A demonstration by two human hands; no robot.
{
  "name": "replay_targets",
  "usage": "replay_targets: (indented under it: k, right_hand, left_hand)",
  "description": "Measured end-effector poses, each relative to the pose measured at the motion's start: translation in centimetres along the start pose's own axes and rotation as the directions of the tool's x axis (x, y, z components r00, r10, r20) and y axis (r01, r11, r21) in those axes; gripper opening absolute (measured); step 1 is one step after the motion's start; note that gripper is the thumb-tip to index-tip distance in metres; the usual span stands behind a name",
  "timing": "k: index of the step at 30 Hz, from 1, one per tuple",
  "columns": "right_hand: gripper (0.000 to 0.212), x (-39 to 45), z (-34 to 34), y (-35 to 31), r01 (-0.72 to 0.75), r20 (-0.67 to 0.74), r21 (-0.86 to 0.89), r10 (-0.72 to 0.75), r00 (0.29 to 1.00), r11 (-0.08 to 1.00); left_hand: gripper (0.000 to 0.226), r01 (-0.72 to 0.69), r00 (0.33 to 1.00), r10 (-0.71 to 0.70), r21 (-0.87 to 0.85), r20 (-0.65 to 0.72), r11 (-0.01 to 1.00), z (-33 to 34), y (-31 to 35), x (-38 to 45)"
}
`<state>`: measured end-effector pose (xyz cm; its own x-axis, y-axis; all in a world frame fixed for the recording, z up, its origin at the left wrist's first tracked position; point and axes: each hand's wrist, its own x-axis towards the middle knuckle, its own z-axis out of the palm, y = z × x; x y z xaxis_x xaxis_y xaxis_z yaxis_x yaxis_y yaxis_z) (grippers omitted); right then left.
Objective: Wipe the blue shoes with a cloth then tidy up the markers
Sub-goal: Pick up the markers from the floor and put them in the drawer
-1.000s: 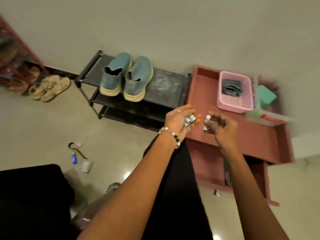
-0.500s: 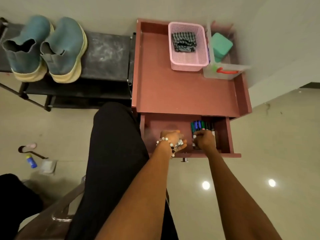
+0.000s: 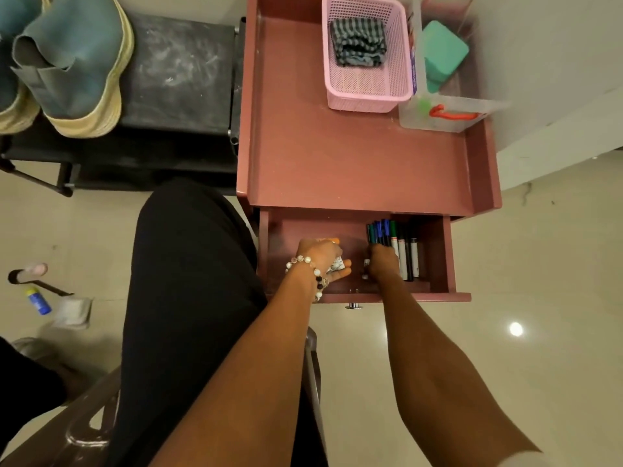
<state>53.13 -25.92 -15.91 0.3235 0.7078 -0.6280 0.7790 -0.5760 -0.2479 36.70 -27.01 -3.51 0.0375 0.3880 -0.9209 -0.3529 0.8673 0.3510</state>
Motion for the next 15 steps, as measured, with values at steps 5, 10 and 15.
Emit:
replay_targets:
  k: [5, 10, 15]
  right_hand:
    - [0.026, -1.2, -1.3, -0.5, 0.044, -0.101, 0.149, -0.029, 0.994, 0.988]
    - [0.025, -7.3, -4.1, -1.4, 0.019, 0.098, 0.767, -0.147, 0.984, 0.641]
    - [0.039, -11.1, -5.2, -1.8, 0.008, 0.291, 0.825, -0.437, 0.851, 0.565]
  left_hand:
    - [0.017, -0.05, 0.999, 0.051, 0.092, -0.009, 0.994, -0.5, -0.3, -0.2]
    - [0.013, -0.078, 0.996, 0.084, 0.141, -0.038, 0.987, -0.5, -1.0, -0.2]
    - [0.01, -0.063, 0.996, 0.072, 0.171, -0.047, 0.983, -0.6, -1.7, 0.1]
